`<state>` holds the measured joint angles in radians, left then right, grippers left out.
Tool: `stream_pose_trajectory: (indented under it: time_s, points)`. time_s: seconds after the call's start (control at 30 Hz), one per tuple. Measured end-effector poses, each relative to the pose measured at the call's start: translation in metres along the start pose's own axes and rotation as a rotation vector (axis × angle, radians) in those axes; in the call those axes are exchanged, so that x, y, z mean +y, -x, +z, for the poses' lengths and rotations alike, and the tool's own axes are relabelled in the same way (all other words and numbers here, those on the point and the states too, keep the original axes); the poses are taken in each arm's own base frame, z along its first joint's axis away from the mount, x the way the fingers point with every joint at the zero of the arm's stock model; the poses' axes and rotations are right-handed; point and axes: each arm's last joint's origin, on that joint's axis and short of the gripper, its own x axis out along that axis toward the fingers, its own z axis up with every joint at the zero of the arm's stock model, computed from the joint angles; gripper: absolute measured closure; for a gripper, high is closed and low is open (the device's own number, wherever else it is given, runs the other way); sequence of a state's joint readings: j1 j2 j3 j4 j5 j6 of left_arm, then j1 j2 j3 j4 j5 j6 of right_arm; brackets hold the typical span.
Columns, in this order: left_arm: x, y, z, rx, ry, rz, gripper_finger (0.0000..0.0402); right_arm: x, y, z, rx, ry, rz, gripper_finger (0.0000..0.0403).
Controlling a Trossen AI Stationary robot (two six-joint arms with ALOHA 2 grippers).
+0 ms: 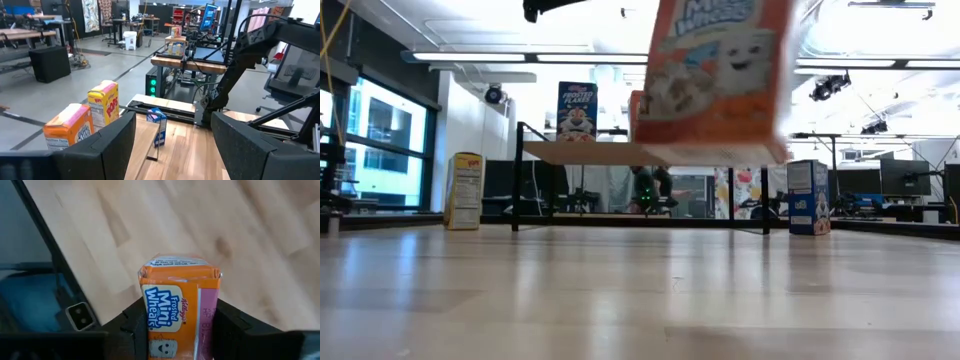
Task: Stack cereal on shelf
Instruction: Put the left orange cereal box aligned with the other orange cereal box on the shelf
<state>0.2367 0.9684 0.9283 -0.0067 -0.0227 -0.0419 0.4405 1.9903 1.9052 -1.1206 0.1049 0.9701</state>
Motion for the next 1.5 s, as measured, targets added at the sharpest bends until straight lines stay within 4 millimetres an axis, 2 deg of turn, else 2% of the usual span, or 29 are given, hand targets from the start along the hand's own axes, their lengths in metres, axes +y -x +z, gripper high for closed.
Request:
stream_pose_trajectory:
  time_s: [0.3,0.5,0.73,1.2,1.5]
  points:
    - [0.005,0.001,-0.003,0.033,-0.045,0.025,0.0151,-0.036,0.047,0.056,-0.037,0.213,-0.043,0.0258]
    - [0.011,0.002,-0.007,0.075,-0.051,0.05,0.0151,-0.072,0.078,0.089,-0.061,0.302,-0.086,0.0258]
    - [0.012,0.003,-0.014,0.156,-0.05,0.05,0.0151,-0.117,0.107,0.119,-0.102,0.396,-0.17,0.0258]
    - [0.012,0.003,-0.017,0.187,-0.05,0.05,0.0151,-0.2,0.123,0.159,-0.088,0.633,-0.279,0.0258]
    - [0.012,0.003,-0.017,0.187,-0.05,0.051,0.0151,-0.224,0.129,0.173,-0.141,0.707,-0.319,0.0258]
